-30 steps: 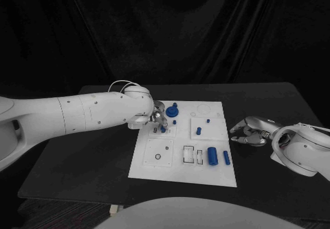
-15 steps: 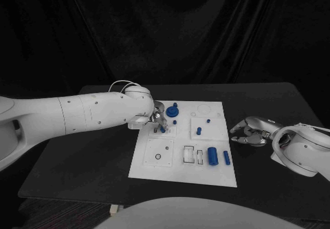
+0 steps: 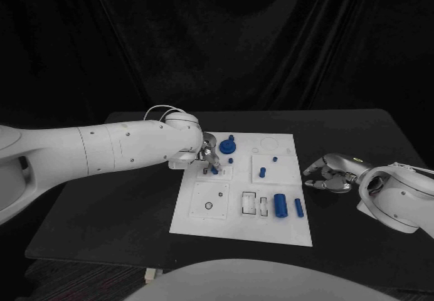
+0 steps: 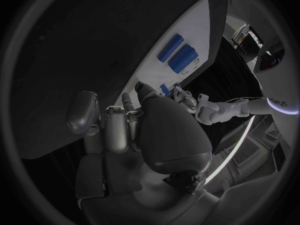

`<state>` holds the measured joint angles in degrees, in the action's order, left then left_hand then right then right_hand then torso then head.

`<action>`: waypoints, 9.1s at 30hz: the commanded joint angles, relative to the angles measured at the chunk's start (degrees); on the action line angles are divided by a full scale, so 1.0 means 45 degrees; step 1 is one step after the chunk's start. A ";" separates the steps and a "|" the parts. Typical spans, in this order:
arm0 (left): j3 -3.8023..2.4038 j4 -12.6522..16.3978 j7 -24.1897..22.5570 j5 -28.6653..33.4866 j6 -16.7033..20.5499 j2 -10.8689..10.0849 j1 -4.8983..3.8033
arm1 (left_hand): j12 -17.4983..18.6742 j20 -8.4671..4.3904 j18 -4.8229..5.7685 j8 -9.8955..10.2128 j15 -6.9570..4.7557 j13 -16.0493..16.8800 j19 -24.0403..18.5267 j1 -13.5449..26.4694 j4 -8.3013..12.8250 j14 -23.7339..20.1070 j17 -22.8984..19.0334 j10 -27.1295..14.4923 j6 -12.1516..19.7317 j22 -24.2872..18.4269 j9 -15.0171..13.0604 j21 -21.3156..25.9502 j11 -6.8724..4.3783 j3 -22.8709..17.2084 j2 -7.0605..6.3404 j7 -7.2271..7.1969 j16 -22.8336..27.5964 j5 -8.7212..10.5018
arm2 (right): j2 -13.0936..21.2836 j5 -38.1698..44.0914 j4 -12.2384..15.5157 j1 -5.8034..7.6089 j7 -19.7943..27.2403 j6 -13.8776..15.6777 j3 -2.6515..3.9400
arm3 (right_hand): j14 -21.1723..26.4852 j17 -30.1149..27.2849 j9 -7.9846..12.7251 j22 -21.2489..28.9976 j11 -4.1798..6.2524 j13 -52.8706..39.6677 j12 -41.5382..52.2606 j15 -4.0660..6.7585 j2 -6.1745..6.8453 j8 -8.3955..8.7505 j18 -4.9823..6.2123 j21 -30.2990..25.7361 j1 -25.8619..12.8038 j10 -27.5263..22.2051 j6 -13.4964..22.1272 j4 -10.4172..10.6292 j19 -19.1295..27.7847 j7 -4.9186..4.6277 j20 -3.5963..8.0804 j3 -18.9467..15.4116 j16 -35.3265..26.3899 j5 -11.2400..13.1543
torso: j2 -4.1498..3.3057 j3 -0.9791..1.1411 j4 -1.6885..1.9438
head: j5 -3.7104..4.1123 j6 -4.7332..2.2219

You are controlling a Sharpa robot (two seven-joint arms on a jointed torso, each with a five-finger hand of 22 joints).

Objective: Assemble the parts on the task board

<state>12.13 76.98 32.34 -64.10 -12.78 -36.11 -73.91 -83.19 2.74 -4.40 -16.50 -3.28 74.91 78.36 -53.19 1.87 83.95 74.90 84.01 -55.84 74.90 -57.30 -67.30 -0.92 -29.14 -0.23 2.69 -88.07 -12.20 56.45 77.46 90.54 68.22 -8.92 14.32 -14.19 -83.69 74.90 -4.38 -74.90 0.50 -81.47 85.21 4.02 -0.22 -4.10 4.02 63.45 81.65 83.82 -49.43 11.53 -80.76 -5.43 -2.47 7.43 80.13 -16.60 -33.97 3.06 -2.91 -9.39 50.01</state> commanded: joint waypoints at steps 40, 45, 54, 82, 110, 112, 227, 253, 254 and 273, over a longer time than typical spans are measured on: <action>0.0038 -0.0279 -0.0110 0.0038 -0.0325 0.0216 0.0079 | -0.0099 0.0122 -0.0103 0.0818 0.0015 0.2163 0.0079 0.0706 -0.2237 0.0942 0.2881 0.0115 -0.1127 0.1930 0.0784 -0.0117 0.0044 0.3806 0.0141 0.0046 -0.0016 0.2103 | 0.0009 0.0026 0.0000 -0.0056 -0.0071 0.0000 0.0006 | -0.0755 0.0708 0.0020 -0.1761 -0.0045 -0.0729 -0.0081 -0.0029 -0.0028 0.0031 0.0285 -0.0244 0.0111 0.0421 -0.0057 -0.0040 0.0146 0.0007 -0.0011 0.0082 -0.0137 -0.0134 | -0.0001 0.0000 -0.0005 | 0.0035 -0.0002; 0.0038 -0.0278 -0.0130 0.0038 -0.0284 0.0214 0.0079 | -0.0085 0.0112 -0.0104 0.0780 0.0005 0.2151 0.0081 0.0674 -0.2249 0.0925 0.2860 0.0105 -0.1140 0.1928 0.0735 -0.0115 0.0033 0.3838 0.0165 0.0034 0.0002 0.2102 | 0.0009 0.0025 0.0000 -0.0058 -0.0066 0.0011 0.0006 | -0.0755 0.0708 0.0020 -0.1761 -0.0045 -0.0729 -0.0081 -0.0029 -0.0028 0.0031 0.0285 -0.0244 0.0111 0.0421 -0.0057 -0.0040 0.0146 0.0007 -0.0011 0.0082 -0.0137 -0.0134 | -0.0002 0.0002 -0.0001 | 0.0061 -0.0002; 0.0037 -0.0115 -0.0097 0.0039 0.0043 -0.0033 0.0074 | -0.0129 0.0084 -0.0089 0.0663 -0.0022 0.2186 0.0126 0.0529 -0.2240 0.0956 0.2891 0.0152 -0.1143 0.1946 0.0576 -0.0183 0.0004 0.3945 0.0176 0.0002 -0.0026 0.2100 | 0.0078 0.0023 0.0040 -0.0059 -0.0060 0.0040 0.0007 | -0.0744 0.0681 0.0023 -0.1753 -0.0051 -0.0704 -0.0107 -0.0034 -0.0022 0.0030 0.0291 -0.0283 0.0102 0.0398 -0.0061 -0.0036 0.0160 0.0000 -0.0013 0.0091 -0.0163 -0.0152 | -0.0002 -0.0001 -0.0001 | 0.0063 -0.0002; 0.0037 -0.0225 -0.2272 0.0038 0.1832 -0.1499 -0.1787 | -0.0660 -0.0059 0.0089 -0.1276 -0.0149 0.2625 0.0606 -0.0820 -0.2999 0.1345 0.3355 0.0642 0.0106 0.2183 -0.2247 -0.1048 -0.0119 0.5697 0.0342 -0.0106 -0.0428 0.2075 | 0.0652 0.0020 0.0603 -0.0047 0.0406 0.1365 0.0008 | -0.0704 0.0243 0.0031 -0.1872 0.0000 -0.0923 0.0130 0.0012 0.0045 -0.0037 0.0196 0.0152 -0.0358 0.0648 -0.0339 0.0354 -0.0127 0.0054 0.0017 0.0081 -0.0588 -0.0051 | -0.0241 -0.0048 -0.0038 | 0.0143 -0.0002; 0.0040 -0.1491 -0.1367 0.0038 0.0670 -0.0830 -0.1506 | -0.0593 0.0016 0.0065 -0.0980 -0.0050 0.2575 0.0510 -0.0984 -0.3292 0.1308 0.3309 0.0575 0.0628 0.2142 -0.2176 -0.0932 0.0011 0.6018 0.0545 0.0056 -0.0388 0.2074 | 0.0986 0.0022 0.1490 0.0810 0.1347 0.3086 0.0009 | -0.0801 0.0227 0.0059 -0.2023 0.0054 -0.1039 0.0252 0.0061 0.0315 0.0008 0.0105 0.0570 -0.0882 0.0788 -0.0396 0.0910 -0.0403 0.0129 0.0067 -0.0346 -0.0599 0.1367 | -0.0537 -0.0095 -0.0046 | 0.0058 -0.0002; 0.0040 -0.1517 -0.1270 0.0038 0.0555 -0.0790 -0.1437 | -0.0571 0.0022 0.0059 -0.0960 -0.0042 0.2557 0.0492 -0.0979 -0.3314 0.1289 0.3286 0.0556 0.0638 0.2133 -0.2163 -0.0902 0.0019 0.6033 0.0563 0.0062 -0.0369 0.2072 | 0.0959 0.0022 0.1460 0.0808 0.1342 0.3015 0.0009 | -0.0804 0.0237 0.0056 -0.2022 0.0057 -0.1037 0.0251 0.0063 0.0281 0.0003 0.0106 0.0560 -0.0832 0.0787 -0.0407 0.0890 -0.0402 0.0128 0.0071 -0.0324 -0.0589 0.1342 | -0.0536 -0.0096 -0.0044 | 0.0052 -0.0002; 0.0049 0.1901 -0.1019 0.0039 0.4041 -0.2782 -0.0324 | -0.0169 -0.0093 0.0003 0.0293 -0.0181 0.2291 0.0339 -0.1348 0.0331 0.1075 0.3024 0.0291 -0.0177 0.2060 -0.1429 -0.0716 -0.0151 -0.1006 -0.0705 -0.0107 -0.0125 -0.2200 | 0.0965 0.0021 0.1178 0.0720 0.0922 0.2165 0.0006 | -0.0750 0.0002 0.0061 -0.1892 0.0033 -0.0836 0.0044 0.0057 0.0151 0.0006 0.0203 -0.0045 -0.0238 0.0626 -0.0470 0.0637 -0.0233 0.0076 0.0077 -0.0068 -0.0811 0.0271 | -0.0525 -0.0125 -0.0036 | -0.0166 -0.0002; 0.0051 0.2261 -0.0966 0.0038 0.4256 -0.2751 0.0479 | -0.0164 -0.0075 0.0010 0.0264 -0.0157 0.2288 0.0346 -0.1213 0.0247 0.1083 0.3034 0.0288 -0.0170 0.2068 -0.1460 -0.0738 -0.0125 -0.1063 -0.0616 -0.0078 -0.0134 -0.2253 | 0.0982 0.0021 0.1200 0.0702 0.0925 0.2196 0.0006 | -0.0746 -0.0011 0.0061 -0.1891 0.0032 -0.0838 0.0045 0.0056 0.0167 0.0006 0.0203 -0.0051 -0.0224 0.0626 -0.0473 0.0628 -0.0231 0.0073 0.0076 -0.0066 -0.0824 0.0263 | -0.0466 -0.0108 -0.0008 | -0.0150 -0.0002; 0.0052 0.2263 -0.0968 0.0038 0.4258 -0.2750 0.0500 | -0.0164 -0.0075 0.0010 0.0264 -0.0157 0.2288 0.0346 -0.1213 0.0247 0.1083 0.3034 0.0288 -0.0170 0.2068 -0.1460 -0.0738 -0.0125 -0.1063 -0.0616 -0.0078 -0.0134 -0.2253 | 0.0983 0.0021 0.1199 0.0702 0.0925 0.2193 0.0006 | -0.0746 -0.0011 0.0061 -0.1891 0.0032 -0.0838 0.0045 0.0056 0.0167 0.0006 0.0203 -0.0051 -0.0224 0.0626 -0.0473 0.0628 -0.0231 0.0073 0.0076 -0.0066 -0.0824 0.0263 | -0.0459 -0.0103 -0.0009 | -0.0154 -0.0002; 0.0054 0.2408 -0.0955 0.0039 0.4133 -0.2756 0.0679 | -0.0162 -0.0068 0.0009 0.0257 -0.0150 0.2286 0.0342 -0.1157 0.0209 0.1079 0.3030 0.0286 -0.0165 0.2067 -0.1469 -0.0733 -0.0117 -0.1080 -0.0580 -0.0068 -0.0130 -0.2276 | 0.0973 0.0021 0.1197 0.0694 0.0915 0.2155 0.0005 | -0.0744 -0.0020 0.0061 -0.1888 0.0032 -0.0842 0.0048 0.0056 0.0171 0.0005 0.0205 -0.0062 -0.0218 0.0628 -0.0475 0.0624 -0.0227 0.0073 0.0076 -0.0064 -0.0833 0.0258 | -0.0477 -0.0107 -0.0005 | -0.0169 -0.0002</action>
<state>12.23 87.61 28.18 -64.15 6.12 -48.53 -71.20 -84.25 2.44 -4.39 -15.20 -3.88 74.91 80.10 -58.34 1.36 84.15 74.91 84.02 -56.78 74.90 -63.87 -70.89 -1.32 -32.13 -3.56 2.78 -88.95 -22.25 60.79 77.43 95.80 71.49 -3.92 23.99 -14.20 -83.69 74.91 -4.18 -74.91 0.50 -75.12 85.73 4.04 0.53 -4.10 4.94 63.57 79.98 83.82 -51.16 14.45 -82.20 -5.12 -2.26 7.05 76.75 -15.07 -36.11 2.61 -2.91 -10.20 50.01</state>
